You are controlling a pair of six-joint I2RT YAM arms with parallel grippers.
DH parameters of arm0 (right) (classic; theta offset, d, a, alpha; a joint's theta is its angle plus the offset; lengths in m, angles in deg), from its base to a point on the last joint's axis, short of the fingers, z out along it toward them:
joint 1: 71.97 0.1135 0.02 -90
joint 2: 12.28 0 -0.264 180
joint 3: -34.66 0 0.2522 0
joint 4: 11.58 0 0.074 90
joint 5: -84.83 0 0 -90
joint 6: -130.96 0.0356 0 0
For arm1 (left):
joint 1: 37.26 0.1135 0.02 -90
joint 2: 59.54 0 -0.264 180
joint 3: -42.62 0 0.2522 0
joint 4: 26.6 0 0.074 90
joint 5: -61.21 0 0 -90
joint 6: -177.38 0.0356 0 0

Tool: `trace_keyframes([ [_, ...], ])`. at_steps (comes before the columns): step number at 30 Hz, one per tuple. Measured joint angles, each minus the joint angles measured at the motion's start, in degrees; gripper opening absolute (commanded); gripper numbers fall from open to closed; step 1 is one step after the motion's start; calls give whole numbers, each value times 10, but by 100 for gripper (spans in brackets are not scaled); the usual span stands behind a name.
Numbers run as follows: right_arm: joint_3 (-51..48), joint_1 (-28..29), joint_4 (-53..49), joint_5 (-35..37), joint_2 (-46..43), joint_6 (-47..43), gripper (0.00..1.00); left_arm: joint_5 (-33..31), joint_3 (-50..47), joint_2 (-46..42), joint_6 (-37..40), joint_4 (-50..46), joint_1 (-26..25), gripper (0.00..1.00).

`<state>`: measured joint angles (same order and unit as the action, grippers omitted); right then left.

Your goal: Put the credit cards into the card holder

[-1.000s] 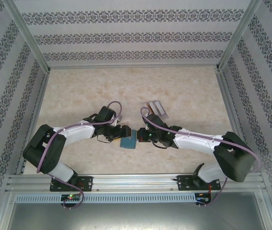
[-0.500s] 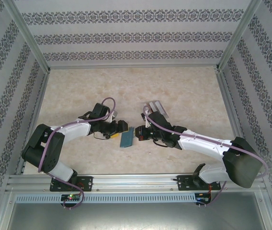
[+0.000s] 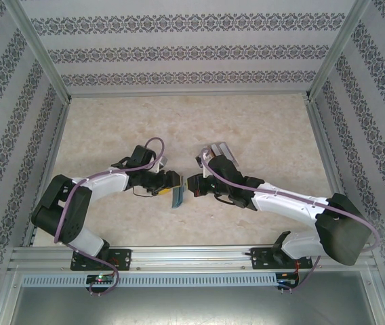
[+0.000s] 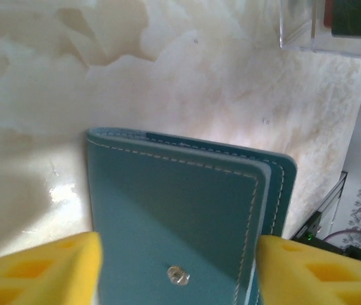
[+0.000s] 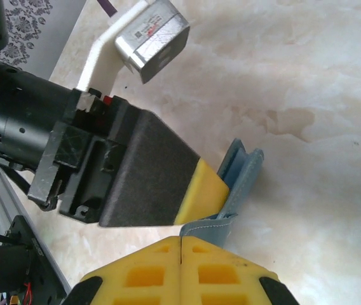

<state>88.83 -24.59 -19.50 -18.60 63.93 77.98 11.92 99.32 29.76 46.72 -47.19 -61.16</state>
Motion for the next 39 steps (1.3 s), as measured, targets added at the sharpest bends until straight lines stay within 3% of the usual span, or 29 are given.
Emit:
trace_keyframes([
  [5,3,0,-1,0,2,-7,0,-11,7,8,10,-4,0,36],
  [18,-19,-23,-61,69,-4,-14,0,-70,14,-27,44,-61,0,33],
  [24,-52,-30,-102,108,-4,-14,0,-72,12,-27,51,-61,0,12],
  [26,-54,-30,-111,121,-4,-12,24,-71,11,-27,54,-61,0,12],
  [27,-54,-30,-117,129,-4,-11,30,-71,11,-27,55,-61,0,12],
  [32,-52,-27,-157,158,-10,-12,35,-66,10,-27,56,-60,0,13],
  [35,-25,13,-219,209,-32,-28,57,-60,10,-27,56,-60,0,12],
  [39,7,43,-239,218,-78,-40,63,-51,3,-27,55,-56,0,11],
])
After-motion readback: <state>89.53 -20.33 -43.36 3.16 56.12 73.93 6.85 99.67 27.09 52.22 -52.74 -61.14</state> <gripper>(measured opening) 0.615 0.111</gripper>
